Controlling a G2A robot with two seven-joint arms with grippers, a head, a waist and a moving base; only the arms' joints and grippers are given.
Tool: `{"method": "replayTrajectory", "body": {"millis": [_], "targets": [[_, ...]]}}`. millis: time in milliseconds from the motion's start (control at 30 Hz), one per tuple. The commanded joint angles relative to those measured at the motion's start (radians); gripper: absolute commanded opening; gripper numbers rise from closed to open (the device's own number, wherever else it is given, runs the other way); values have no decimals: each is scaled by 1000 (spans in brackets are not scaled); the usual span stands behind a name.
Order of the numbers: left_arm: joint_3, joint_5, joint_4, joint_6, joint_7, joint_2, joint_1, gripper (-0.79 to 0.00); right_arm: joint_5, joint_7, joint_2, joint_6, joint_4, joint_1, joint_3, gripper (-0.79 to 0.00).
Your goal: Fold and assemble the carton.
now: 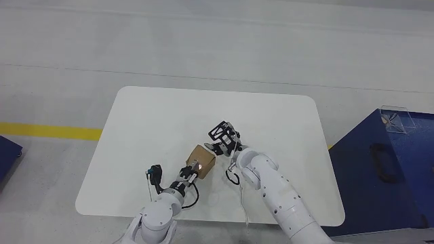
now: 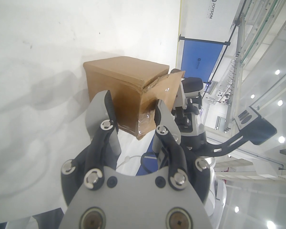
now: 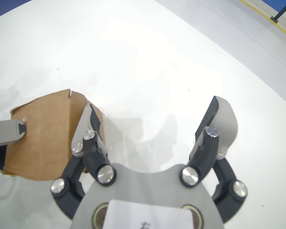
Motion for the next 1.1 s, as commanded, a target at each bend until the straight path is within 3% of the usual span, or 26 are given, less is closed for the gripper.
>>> {"method": "replayTrajectory", "body": {"millis": [0,533,1067], "targets": [[2,0,4,3,1,0,-3,-471,10,4,-1,5,-2,2,3,0],[-15,-35,-17,-61,6,1,22,-462,45,-20,-10,0,45,29,-16,0],[-15,-43,-2,-73,7,2,22,-459,101,17,-1,-92,-5,1,1,0]]}}
